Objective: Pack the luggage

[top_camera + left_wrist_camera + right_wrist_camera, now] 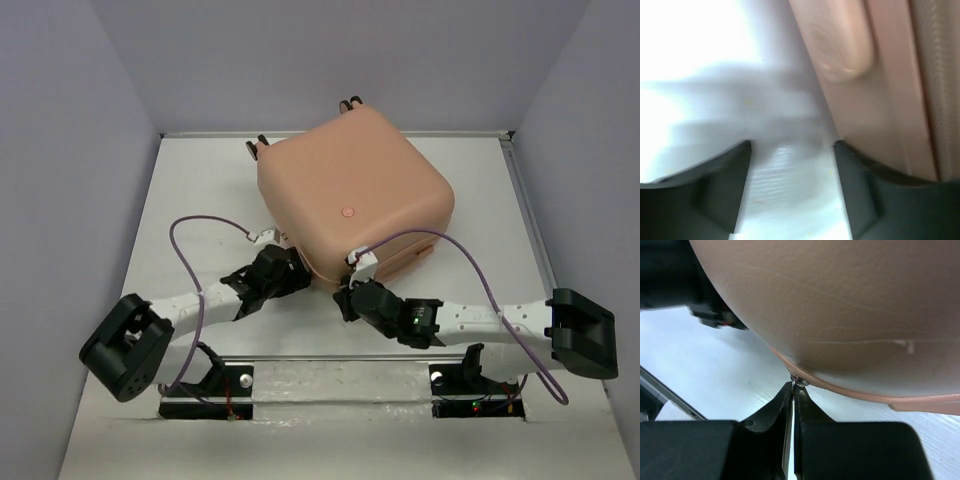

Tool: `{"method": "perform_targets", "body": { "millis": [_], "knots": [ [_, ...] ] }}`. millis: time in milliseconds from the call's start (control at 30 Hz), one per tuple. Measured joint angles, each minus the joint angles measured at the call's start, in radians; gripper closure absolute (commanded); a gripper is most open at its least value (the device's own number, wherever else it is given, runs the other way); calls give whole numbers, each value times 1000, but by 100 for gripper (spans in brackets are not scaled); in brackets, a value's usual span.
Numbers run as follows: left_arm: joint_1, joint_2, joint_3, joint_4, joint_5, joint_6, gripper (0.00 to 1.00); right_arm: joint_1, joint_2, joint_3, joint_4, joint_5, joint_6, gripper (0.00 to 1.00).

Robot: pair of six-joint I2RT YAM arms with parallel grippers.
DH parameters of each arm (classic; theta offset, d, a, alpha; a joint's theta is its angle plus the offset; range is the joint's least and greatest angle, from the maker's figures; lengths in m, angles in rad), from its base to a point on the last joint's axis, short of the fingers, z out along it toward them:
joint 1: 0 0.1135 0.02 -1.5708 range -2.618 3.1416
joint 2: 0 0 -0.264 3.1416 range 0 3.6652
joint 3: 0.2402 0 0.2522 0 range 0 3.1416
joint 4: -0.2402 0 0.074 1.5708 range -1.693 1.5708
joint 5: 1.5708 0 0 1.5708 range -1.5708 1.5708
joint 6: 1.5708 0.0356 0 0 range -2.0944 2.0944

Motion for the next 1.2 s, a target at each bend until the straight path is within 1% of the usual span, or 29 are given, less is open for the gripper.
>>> {"method": "perform_targets", "body": {
  "millis": [33, 100, 167, 233, 267, 400, 467, 567, 700, 867, 1033, 1200],
  "knots": [
    [26, -31, -2, -30, 22, 10, 7, 2, -5, -11, 8, 17, 9, 93],
    [120, -132, -2, -72, 72, 40, 3, 3, -18, -31, 27, 26, 19, 93],
    [226, -227, 26, -93, 136, 76, 3, 6, -27, -42, 40, 28, 28, 93],
    [303, -278, 66, -109, 179, 106, 6, 7, -28, -51, 55, 30, 35, 93],
    [379, -307, 96, -109, 220, 118, 7, 8, -29, -56, 62, 31, 36, 93],
    [533, -322, 174, -76, 326, 117, 7, 8, -35, -61, 67, 32, 39, 93],
    [560, -300, 208, -72, 353, 105, 7, 8, -43, -68, 71, 31, 39, 93],
    [584, -174, 354, -76, 389, 78, 5, 10, -58, -74, 71, 29, 39, 93],
    [610, 63, 597, -50, 420, 51, 4, 12, -59, -76, 71, 29, 38, 93],
    [640, 339, 906, -100, 437, 43, 4, 12, -59, -76, 71, 29, 35, 93],
    [660, 553, 1097, -152, 448, 29, 5, 13, -59, -77, 73, 24, 34, 93],
    [664, 663, 1191, -210, 457, 19, 6, 13, -59, -82, 84, 18, 34, 93]
  ]
}}
